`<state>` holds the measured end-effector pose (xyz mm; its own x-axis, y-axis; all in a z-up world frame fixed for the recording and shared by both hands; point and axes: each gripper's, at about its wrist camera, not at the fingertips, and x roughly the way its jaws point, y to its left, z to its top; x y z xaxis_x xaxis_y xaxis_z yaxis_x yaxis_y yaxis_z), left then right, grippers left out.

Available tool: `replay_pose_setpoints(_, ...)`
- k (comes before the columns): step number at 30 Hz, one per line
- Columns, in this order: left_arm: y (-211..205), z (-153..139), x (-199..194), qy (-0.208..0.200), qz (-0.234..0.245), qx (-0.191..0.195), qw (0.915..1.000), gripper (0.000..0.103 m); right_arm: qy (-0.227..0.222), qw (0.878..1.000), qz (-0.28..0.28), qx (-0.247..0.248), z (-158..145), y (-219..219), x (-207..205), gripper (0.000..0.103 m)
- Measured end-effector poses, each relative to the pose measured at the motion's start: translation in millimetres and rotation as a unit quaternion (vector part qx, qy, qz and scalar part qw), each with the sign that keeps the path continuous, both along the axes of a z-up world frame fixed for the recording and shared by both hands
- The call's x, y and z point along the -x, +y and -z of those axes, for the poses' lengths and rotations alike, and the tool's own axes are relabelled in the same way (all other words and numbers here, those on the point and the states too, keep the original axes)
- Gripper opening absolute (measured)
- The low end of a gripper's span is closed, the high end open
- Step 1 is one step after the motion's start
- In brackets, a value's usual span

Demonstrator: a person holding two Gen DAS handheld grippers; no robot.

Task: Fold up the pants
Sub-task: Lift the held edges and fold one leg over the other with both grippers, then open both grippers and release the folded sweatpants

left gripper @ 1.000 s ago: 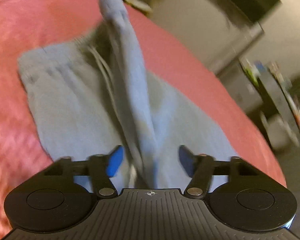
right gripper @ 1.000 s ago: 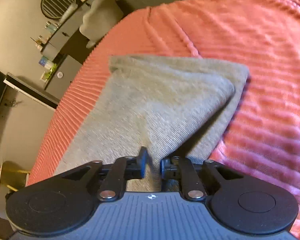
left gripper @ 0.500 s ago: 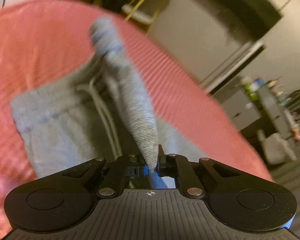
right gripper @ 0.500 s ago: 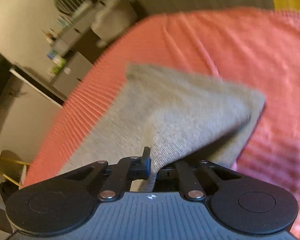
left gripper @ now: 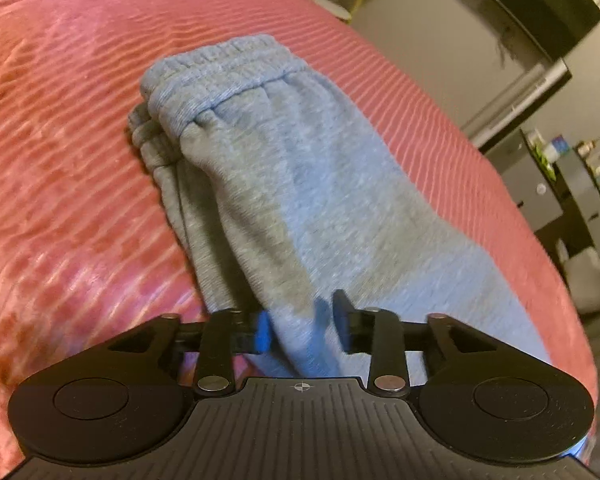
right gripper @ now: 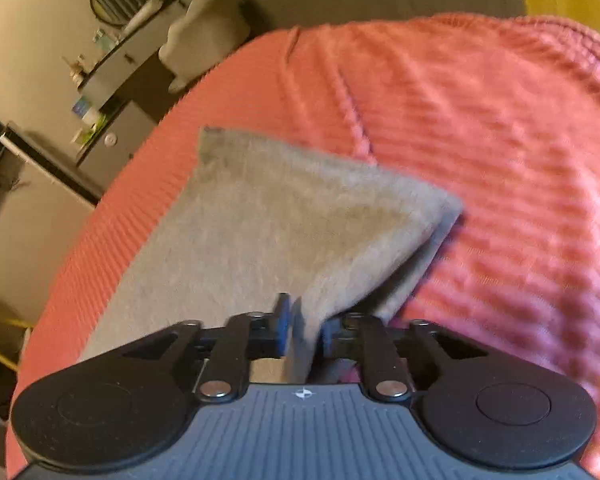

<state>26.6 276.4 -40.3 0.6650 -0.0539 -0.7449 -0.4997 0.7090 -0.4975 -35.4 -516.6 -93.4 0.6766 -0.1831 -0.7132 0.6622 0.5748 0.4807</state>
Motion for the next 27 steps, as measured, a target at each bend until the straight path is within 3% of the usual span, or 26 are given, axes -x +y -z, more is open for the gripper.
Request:
replay_pose_setpoints(2, 1, 1, -4, 0.003, -0.01, 0.006, 0.9999, 0.035, 0.006, 1.0, -0.001, -0.001, 1, -4, -3, 0.021)
replay_pose_setpoints(4, -2, 0, -2, 0.002, -0.009, -0.002, 1.0, 0.015, 0.001, 1.0, -0.003, 0.003, -1, -3, -3, 0.011)
replay_pose_setpoints(5, -5, -1, -2, -0.005, -0.003, -0.013, 0.9999, 0.013, -0.004, 1.0, -0.005, 0.018, -6, -1, -4, 0.005)
replay_pose_setpoints(8, -11, -11, 6, -0.024, 0.007, -0.049, 0.9985, 0.012, -0.04, 0.996, -0.017, 0.08, -27, 10, 4, 0.005)
replay_pose_setpoints(11, -15, -8, 9, -0.005, 0.011, -0.063, 0.998, 0.012, -0.014, 0.993, -0.013, 0.12, -28, 14, 2, 0.005)
replay_pose_setpoints(14, -16, -7, 8, 0.006, 0.008, -0.064, 0.9979, 0.012, 0.025, 0.995, 0.0, 0.094, -11, 6, -2, 0.005)
replay_pose_setpoints(17, -27, -12, 4, 0.007, 0.027, -0.108, 0.9938, 0.013, 0.018, 0.996, 0.005, 0.088, -7, 6, 1, 0.005)
replay_pose_setpoints(19, -33, -15, 1, 0.013, 0.037, -0.134, 0.9902, 0.015, 0.014, 0.996, 0.001, 0.087, -8, 6, 4, 0.005)
replay_pose_setpoints(22, -32, -14, -1, 0.042, 0.016, -0.164, 0.9854, 0.026, 0.015, 0.996, -0.01, 0.082, -9, -1, 5, 0.005)
replay_pose_setpoints(24, -31, -16, -1, 0.078, -0.013, -0.181, 0.9802, 0.053, 0.043, 0.994, 0.007, 0.104, -9, -2, 7, 0.009)
replay_pose_setpoints(25, -32, -19, 1, 0.089, -0.032, -0.191, 0.977, 0.057, 0.055, 0.992, 0.022, 0.115, -10, -5, 11, 0.014)
replay_pose_setpoints(27, -36, -29, 8, 0.077, -0.048, -0.205, 0.9747, 0.056, 0.051, 0.991, 0.047, 0.113, -12, -10, 22, 0.022)
